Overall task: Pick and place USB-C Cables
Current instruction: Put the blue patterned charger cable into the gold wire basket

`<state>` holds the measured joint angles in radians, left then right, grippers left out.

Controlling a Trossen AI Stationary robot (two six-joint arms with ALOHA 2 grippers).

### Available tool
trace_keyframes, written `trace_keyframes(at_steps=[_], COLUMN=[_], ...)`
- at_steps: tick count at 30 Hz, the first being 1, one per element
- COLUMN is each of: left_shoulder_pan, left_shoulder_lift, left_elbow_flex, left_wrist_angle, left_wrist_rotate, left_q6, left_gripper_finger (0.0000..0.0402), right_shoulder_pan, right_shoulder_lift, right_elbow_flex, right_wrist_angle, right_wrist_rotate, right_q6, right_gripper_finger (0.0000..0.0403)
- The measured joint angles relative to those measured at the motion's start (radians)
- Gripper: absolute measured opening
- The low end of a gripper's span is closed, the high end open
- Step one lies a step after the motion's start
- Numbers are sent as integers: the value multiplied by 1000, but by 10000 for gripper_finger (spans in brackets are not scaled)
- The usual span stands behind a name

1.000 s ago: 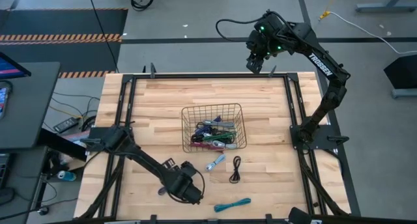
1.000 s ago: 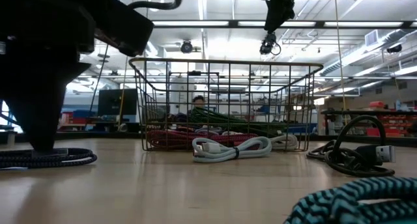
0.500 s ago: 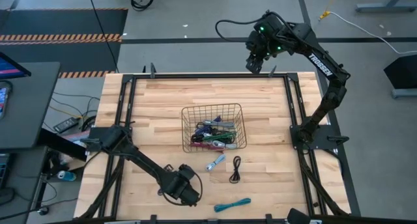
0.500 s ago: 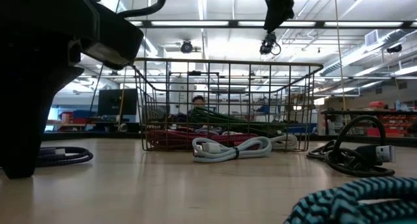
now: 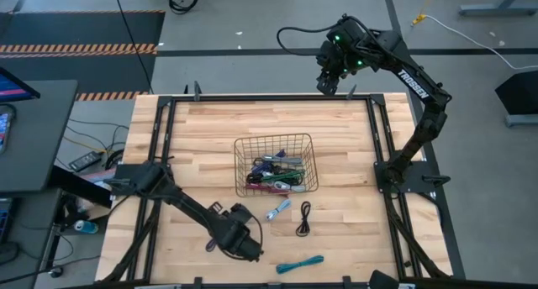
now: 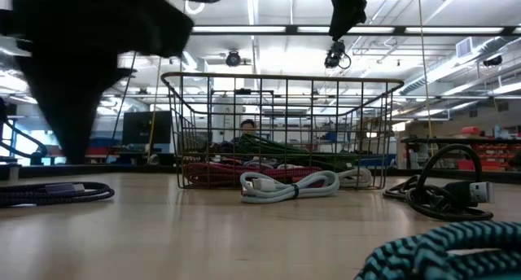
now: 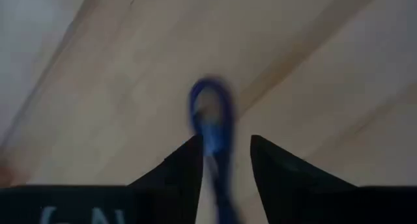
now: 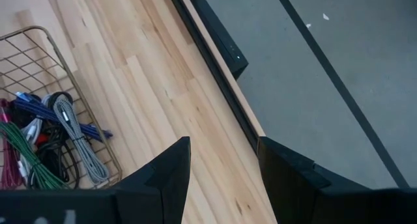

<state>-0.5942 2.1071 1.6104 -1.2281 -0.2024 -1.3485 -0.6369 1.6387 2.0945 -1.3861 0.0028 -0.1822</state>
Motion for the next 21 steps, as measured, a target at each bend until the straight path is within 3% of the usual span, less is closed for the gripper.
trace_keyframes(at_steps=[21], left_shoulder_pan=[-4], left_shoulder_lift=[0], left_elbow_flex=[0], left_wrist_angle=[-50], left_wrist_rotate=[23], left_q6=[-62], left_gripper_finger=[121], right_shoulder_pan=[26], right_shoulder_lift=[0], right_elbow_flex=[0], right_wrist_angle=[0], right_wrist_rotate=[-1], right_q6=[-4], right_gripper_finger=[184])
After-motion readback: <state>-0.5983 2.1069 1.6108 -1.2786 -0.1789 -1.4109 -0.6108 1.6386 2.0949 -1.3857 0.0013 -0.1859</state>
